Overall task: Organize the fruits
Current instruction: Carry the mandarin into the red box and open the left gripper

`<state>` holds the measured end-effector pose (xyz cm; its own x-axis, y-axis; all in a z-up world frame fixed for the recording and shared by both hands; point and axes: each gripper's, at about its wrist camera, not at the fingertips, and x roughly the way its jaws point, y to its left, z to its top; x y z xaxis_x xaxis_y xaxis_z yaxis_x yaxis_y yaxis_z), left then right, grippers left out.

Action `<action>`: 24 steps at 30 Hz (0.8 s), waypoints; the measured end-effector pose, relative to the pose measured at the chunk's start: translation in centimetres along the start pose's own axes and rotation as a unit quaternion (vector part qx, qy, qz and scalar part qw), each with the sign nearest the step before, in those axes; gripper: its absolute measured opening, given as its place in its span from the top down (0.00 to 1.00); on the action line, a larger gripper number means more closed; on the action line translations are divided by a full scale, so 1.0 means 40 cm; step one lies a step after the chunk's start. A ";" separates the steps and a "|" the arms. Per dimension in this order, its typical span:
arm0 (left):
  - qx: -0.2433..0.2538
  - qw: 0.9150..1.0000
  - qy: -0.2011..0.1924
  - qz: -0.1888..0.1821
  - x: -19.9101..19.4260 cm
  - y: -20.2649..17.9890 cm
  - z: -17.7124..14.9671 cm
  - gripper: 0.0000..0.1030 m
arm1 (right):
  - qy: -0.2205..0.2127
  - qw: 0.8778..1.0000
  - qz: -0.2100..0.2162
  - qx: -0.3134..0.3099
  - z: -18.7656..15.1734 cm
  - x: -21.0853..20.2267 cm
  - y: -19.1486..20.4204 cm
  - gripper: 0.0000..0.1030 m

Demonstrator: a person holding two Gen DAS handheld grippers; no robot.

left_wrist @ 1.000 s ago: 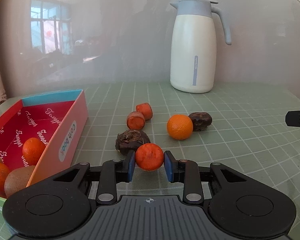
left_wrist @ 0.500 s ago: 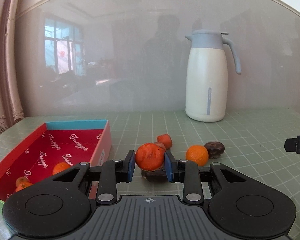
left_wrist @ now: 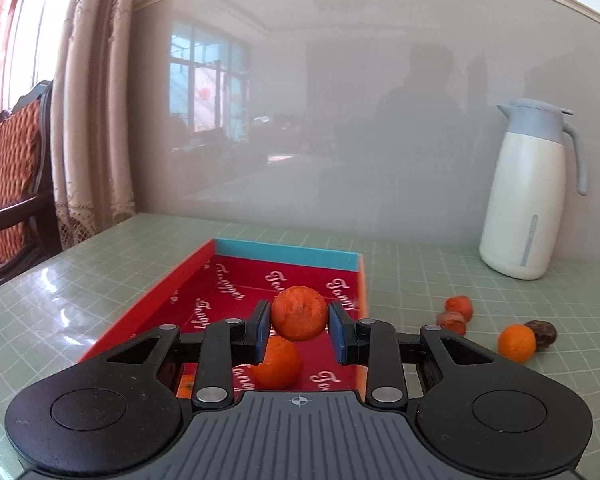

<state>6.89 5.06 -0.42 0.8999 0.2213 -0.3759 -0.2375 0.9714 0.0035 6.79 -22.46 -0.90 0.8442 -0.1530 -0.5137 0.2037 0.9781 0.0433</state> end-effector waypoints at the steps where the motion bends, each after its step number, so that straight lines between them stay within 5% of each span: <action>1: -0.007 1.000 0.004 0.006 0.005 0.016 0.001 0.70 | 0.000 1.000 0.005 -0.002 0.001 -0.001 0.010 0.00; 17: -0.073 0.992 0.091 0.040 0.110 0.134 -0.016 0.69 | 0.001 0.999 0.038 -0.028 -0.001 -0.001 0.118 0.00; 24: -0.077 0.993 0.081 0.047 0.095 0.130 -0.015 0.69 | -0.001 0.999 0.034 -0.025 0.001 -0.004 0.108 0.00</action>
<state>8.85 10.91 -2.36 0.8031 0.2817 -0.5251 -0.3818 0.9198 -0.0904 7.54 -18.23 -0.58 0.8565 -0.0864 -0.5088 0.1205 0.9921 0.0344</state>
